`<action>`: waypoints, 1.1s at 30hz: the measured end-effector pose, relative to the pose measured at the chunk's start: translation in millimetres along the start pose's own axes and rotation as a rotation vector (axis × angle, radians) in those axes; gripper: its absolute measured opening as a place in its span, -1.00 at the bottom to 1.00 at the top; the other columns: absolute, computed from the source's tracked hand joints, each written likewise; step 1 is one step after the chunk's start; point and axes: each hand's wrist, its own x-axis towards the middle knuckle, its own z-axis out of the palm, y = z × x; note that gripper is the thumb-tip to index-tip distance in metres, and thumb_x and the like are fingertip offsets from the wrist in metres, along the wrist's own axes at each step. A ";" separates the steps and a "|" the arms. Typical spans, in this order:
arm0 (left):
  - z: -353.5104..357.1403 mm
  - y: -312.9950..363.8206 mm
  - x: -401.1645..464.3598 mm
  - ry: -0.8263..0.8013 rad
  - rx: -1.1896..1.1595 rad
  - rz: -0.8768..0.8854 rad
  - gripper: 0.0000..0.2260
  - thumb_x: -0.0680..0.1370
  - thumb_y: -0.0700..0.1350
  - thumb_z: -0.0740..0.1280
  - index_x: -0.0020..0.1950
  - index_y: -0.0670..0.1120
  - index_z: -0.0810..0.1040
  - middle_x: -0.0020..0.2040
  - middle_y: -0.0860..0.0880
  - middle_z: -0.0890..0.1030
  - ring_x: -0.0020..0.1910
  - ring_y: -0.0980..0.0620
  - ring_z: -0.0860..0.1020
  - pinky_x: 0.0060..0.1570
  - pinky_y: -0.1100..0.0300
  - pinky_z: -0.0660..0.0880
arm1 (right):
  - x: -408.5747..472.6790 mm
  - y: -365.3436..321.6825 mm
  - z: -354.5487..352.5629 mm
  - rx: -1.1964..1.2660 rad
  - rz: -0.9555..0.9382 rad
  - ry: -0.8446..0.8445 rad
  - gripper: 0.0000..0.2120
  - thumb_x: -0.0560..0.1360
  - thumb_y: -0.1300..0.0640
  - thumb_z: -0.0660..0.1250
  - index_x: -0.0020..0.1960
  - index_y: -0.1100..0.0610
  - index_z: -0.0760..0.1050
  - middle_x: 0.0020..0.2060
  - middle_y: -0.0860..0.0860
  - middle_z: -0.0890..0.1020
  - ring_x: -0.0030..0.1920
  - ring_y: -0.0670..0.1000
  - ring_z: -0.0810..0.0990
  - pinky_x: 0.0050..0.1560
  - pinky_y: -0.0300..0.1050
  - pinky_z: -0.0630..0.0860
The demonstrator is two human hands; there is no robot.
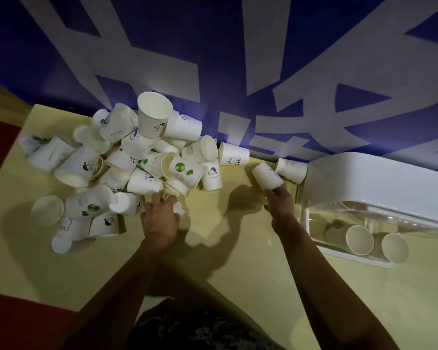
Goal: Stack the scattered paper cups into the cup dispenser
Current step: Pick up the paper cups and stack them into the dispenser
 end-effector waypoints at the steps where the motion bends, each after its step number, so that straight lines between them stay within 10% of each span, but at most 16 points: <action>1: -1.7 1.4 1.1 -0.015 0.005 -0.004 -0.66 0.51 -0.02 0.37 0.27 0.01 0.45 0.28 -0.13 0.39 0.24 -0.18 0.42 0.21 -0.08 0.38 | 3.5 -1.5 1.8 0.008 0.014 0.015 -0.62 0.56 0.20 0.32 0.36 0.19 0.43 0.18 0.14 0.57 0.18 0.15 0.54 0.26 0.15 0.51; 11: -19.0 21.9 -29.4 0.126 -0.142 0.073 -0.83 0.52 -0.04 0.36 0.09 0.09 0.65 0.26 -0.03 0.42 0.31 -0.10 0.28 0.29 -0.04 0.23 | -15.7 21.9 -18.4 -0.118 -0.111 -0.035 -0.76 0.51 0.18 0.36 0.17 0.16 0.56 0.01 0.08 0.66 -0.03 0.04 0.62 0.02 0.08 0.63; 18: -35.2 68.4 -68.2 0.171 -0.388 0.240 -0.88 0.52 -0.11 0.38 0.02 -0.07 0.66 -0.02 -0.04 0.62 0.02 -0.11 0.53 0.01 0.04 0.45 | -68.8 48.4 -62.5 -0.130 -0.318 -0.026 -0.95 0.46 0.26 0.35 -0.14 0.14 0.53 -0.29 0.03 0.62 -0.23 0.06 0.58 -0.18 0.01 0.53; 33: -27.9 220.9 -171.0 0.228 -0.671 0.622 -0.91 0.55 -0.16 0.34 -0.13 -0.09 0.62 -0.22 0.01 0.57 -0.25 0.04 0.53 -0.21 0.04 0.52 | -109.6 77.9 -223.4 -0.191 -0.667 0.282 -0.89 0.53 0.20 0.36 0.00 0.05 0.62 -0.23 -0.19 0.63 -0.16 -0.28 0.58 -0.19 -0.53 0.37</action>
